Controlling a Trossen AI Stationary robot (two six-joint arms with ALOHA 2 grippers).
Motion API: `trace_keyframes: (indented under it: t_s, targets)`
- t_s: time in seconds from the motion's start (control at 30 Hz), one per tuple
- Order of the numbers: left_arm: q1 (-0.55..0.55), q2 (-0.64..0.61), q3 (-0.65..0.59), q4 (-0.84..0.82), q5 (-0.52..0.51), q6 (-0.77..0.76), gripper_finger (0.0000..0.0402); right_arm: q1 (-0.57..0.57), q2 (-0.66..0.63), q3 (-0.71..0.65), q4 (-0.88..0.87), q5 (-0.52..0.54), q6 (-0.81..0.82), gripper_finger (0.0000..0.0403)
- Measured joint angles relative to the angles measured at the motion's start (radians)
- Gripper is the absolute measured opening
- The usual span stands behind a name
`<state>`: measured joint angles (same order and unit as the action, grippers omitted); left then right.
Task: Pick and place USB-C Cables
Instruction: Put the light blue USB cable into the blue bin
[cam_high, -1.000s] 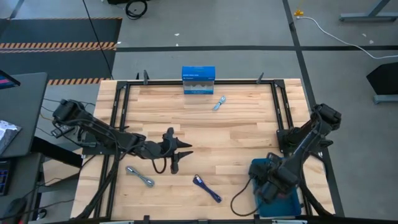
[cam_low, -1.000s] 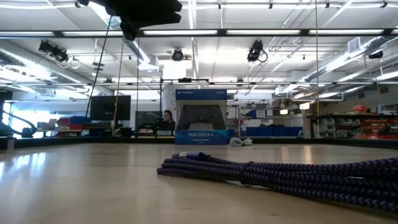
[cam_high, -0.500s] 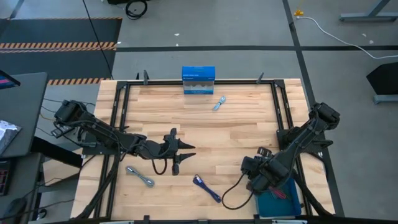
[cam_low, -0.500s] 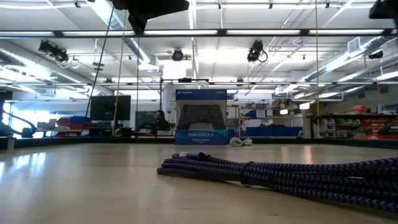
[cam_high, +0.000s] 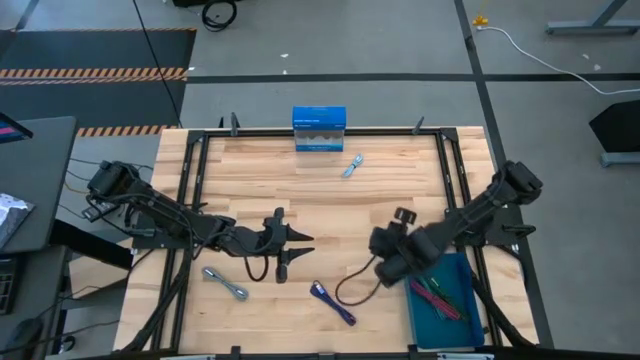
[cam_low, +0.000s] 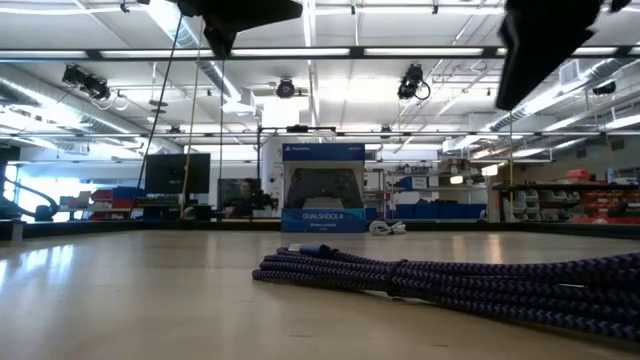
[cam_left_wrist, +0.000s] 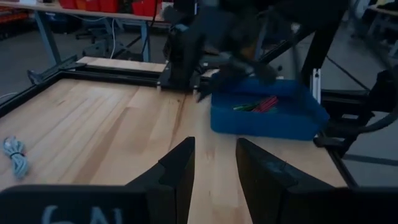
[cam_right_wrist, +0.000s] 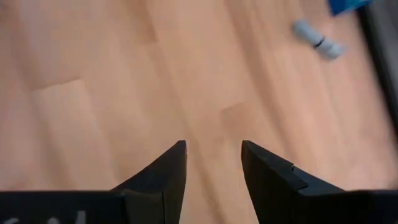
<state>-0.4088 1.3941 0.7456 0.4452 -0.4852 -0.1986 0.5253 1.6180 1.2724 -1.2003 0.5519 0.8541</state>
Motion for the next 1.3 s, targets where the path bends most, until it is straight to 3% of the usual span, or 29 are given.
trace_keyframes:
  t_s: [0.27,0.57,0.87,1.03,1.3]
  targets:
    - [0.0,0.0,0.0,-0.004,0.001,-0.044,0.0125,-0.265,0.0,0.0,0.09,-0.003,-0.341,0.016]
    - [-0.001,0.0,0.0,-0.025,-0.003,-0.062,0.0125,-0.556,0.0,0.0,0.324,-0.204,-0.862,0.016]
    - [0.006,0.0,0.0,-0.031,-0.023,0.027,0.0125,-0.839,0.0,0.0,0.412,-0.331,-1.194,0.0158]
    - [0.034,0.0,0.0,-0.032,-0.085,0.035,0.0125,-0.893,0.024,0.0,0.496,-0.364,-1.277,0.0158]
    - [0.035,0.0,0.001,-0.037,-0.078,0.037,0.0125,-0.891,0.224,0.024,0.477,-0.341,-1.342,0.0158]
